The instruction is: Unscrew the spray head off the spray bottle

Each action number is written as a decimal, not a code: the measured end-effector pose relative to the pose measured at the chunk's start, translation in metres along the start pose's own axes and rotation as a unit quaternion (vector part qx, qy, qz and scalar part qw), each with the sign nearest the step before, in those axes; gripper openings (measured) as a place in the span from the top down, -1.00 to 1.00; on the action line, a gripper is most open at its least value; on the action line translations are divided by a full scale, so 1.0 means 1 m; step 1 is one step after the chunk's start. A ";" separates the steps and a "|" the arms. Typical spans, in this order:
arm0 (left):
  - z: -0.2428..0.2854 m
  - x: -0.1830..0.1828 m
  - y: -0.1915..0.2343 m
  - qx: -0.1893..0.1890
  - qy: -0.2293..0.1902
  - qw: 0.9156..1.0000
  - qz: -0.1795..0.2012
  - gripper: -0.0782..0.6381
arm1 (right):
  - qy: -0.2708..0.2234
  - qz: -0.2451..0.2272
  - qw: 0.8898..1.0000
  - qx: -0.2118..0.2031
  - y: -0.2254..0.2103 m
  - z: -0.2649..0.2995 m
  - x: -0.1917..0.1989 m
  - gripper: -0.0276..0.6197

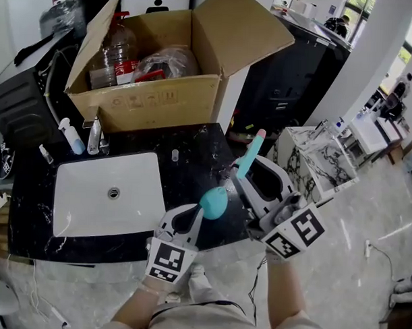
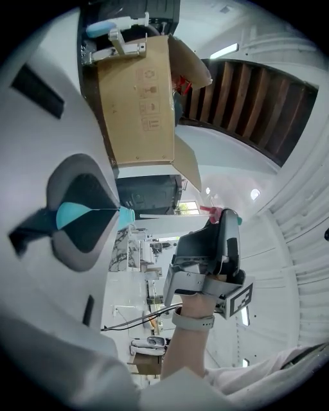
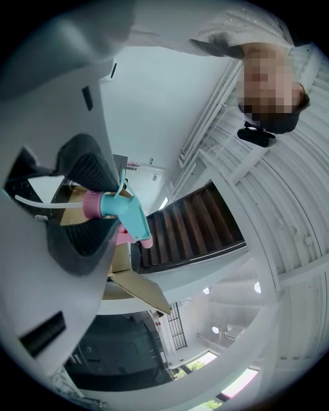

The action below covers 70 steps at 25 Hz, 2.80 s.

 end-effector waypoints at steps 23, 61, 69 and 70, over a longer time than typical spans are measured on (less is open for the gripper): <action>-0.079 -0.001 0.033 -0.044 -0.037 0.997 -0.051 0.77 | 0.032 -0.005 0.997 0.073 0.034 -0.064 0.028 0.50; -0.165 0.014 0.023 -0.074 -0.077 0.991 -0.078 0.77 | 0.048 0.018 0.993 0.109 0.103 -0.129 0.075 0.50; -0.175 0.019 0.023 -0.086 -0.078 0.990 -0.081 0.77 | 0.047 0.021 0.992 0.116 0.110 -0.137 0.077 0.50; -0.176 0.019 0.024 -0.088 -0.080 0.990 -0.081 0.77 | 0.047 0.022 0.992 0.117 0.110 -0.138 0.078 0.50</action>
Point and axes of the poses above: the fingertips, and each gripper's own axes: z forward along the fingers, y to its left, x out of its underside, the point moved 5 cm from there along -z, backward along the fingers, and after that the axes turned 10 degrees about y, right-handed, at the moved point
